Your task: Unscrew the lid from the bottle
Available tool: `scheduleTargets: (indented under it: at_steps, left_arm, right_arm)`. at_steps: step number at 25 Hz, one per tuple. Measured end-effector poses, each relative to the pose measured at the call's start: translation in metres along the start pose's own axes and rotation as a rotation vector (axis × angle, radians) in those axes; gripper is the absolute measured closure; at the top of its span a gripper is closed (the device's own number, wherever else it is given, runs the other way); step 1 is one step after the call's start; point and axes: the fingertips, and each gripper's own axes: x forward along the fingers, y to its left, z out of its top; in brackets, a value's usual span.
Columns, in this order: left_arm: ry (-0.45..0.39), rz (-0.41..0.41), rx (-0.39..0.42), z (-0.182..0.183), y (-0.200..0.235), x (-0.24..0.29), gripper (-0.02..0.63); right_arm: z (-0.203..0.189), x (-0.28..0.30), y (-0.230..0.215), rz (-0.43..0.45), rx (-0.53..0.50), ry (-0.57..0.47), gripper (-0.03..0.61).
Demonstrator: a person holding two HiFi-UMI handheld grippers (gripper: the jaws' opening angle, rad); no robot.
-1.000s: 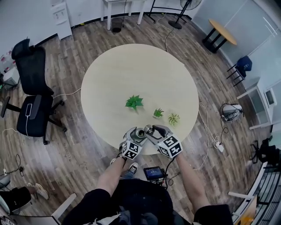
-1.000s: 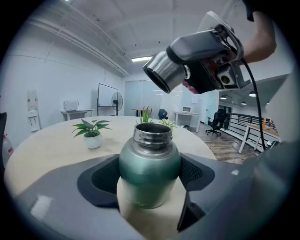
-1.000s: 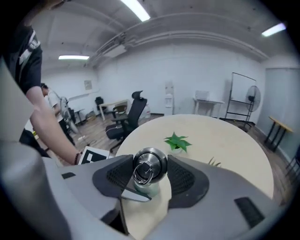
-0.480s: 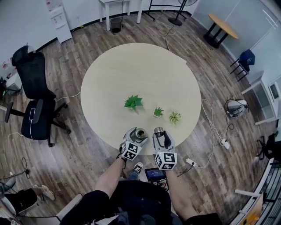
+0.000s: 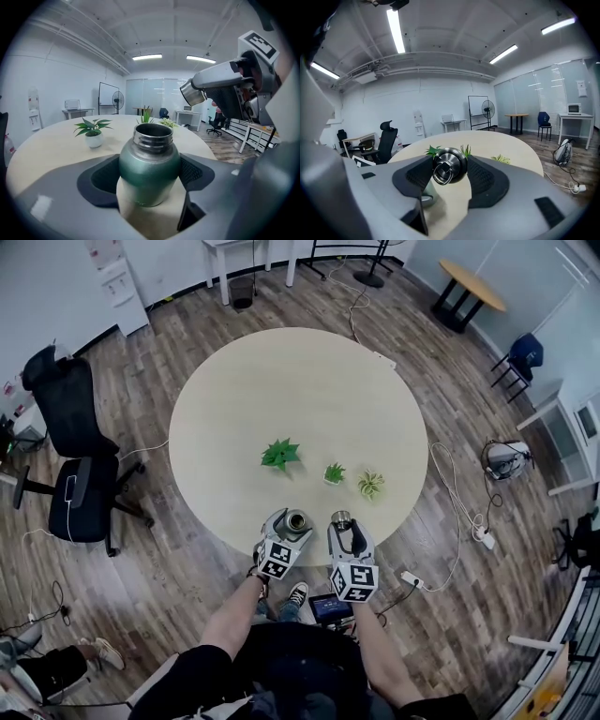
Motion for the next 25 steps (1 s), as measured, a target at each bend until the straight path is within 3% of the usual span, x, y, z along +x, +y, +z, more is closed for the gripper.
scheduleTargets:
  at_steps: [2, 3, 4, 8, 17, 23, 25]
  left_arm:
    - [-0.033, -0.021, -0.034, 0.006, -0.003, -0.005, 0.234]
    - [-0.051, -0.030, -0.037, 0.010, -0.005, -0.007, 0.198]
    - [-0.064, -0.034, -0.023, 0.014, -0.006, -0.010, 0.172]
    - [-0.120, -0.012, 0.056, 0.037, -0.004, -0.031, 0.174]
    - [-0.329, 0.162, 0.158, 0.122, 0.029, -0.114, 0.175]
    - [-0.466, 0.272, 0.201, 0.191, 0.037, -0.170, 0.176]
    - [-0.517, 0.296, 0.178, 0.209, 0.037, -0.186, 0.178]
  right_arm:
    - [0.002, -0.002, -0.001, 0.000, 0.005, -0.005, 0.347]
    - [0.002, -0.002, -0.001, 0.002, 0.008, -0.007, 0.347]
    - [0.003, -0.003, 0.000, 0.003, 0.010, -0.011, 0.347]
    - [0.010, -0.007, 0.004, 0.009, 0.017, -0.035, 0.345]
    - [0.046, -0.023, 0.011, 0.009, 0.028, -0.155, 0.345]
    - [0.083, -0.039, 0.021, 0.020, 0.011, -0.259, 0.347]
    - [0.096, -0.046, 0.025, 0.028, 0.000, -0.294, 0.345]
